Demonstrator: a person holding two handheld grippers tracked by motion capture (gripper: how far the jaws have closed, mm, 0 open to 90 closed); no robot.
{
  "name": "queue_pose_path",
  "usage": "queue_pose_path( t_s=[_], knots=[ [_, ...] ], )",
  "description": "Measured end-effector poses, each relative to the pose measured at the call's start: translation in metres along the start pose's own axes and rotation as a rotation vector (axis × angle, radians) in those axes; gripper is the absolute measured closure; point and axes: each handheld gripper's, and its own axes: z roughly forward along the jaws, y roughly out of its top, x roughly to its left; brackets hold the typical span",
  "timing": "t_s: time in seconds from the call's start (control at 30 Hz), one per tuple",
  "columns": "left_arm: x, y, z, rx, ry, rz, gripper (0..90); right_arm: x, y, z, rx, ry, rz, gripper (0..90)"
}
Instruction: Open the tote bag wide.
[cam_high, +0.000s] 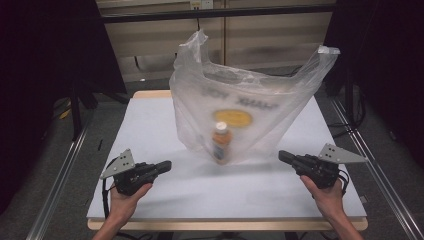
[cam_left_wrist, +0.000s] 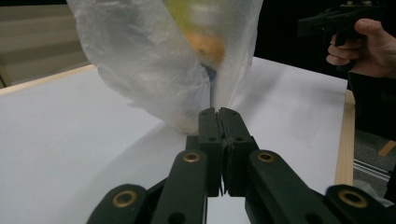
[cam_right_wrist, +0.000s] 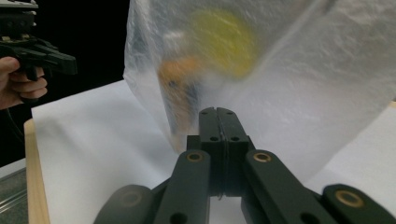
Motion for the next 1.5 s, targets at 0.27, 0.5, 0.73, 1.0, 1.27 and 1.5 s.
queue_pose_path(
  t_s=[0.27,0.5,0.73,1.0,1.27,1.5],
  knots=[
    [0.006,0.019,0.012,0.010,0.009,0.031,90.0,0.000,0.015,0.014,0.015,0.036,0.007,90.0],
    [0.021,0.035,0.020,-0.019,0.048,0.022,90.0,0.001,0.033,0.026,0.007,0.034,-0.009,90.0],
    [0.029,0.051,0.033,-0.049,0.017,0.031,90.0,-0.001,0.060,0.033,-0.013,0.040,-0.033,90.0],
    [0.028,0.075,0.045,-0.088,-0.007,0.043,90.0,-0.007,0.093,0.039,-0.034,0.041,-0.062,90.0],
    [0.019,0.078,0.072,-0.056,-0.016,0.077,90.0,-0.009,0.111,0.059,-0.058,0.052,-0.061,90.0],
    [0.020,0.068,0.086,-0.004,-0.021,0.077,90.0,-0.008,0.138,0.067,-0.086,0.053,-0.078,90.0]
  ],
)
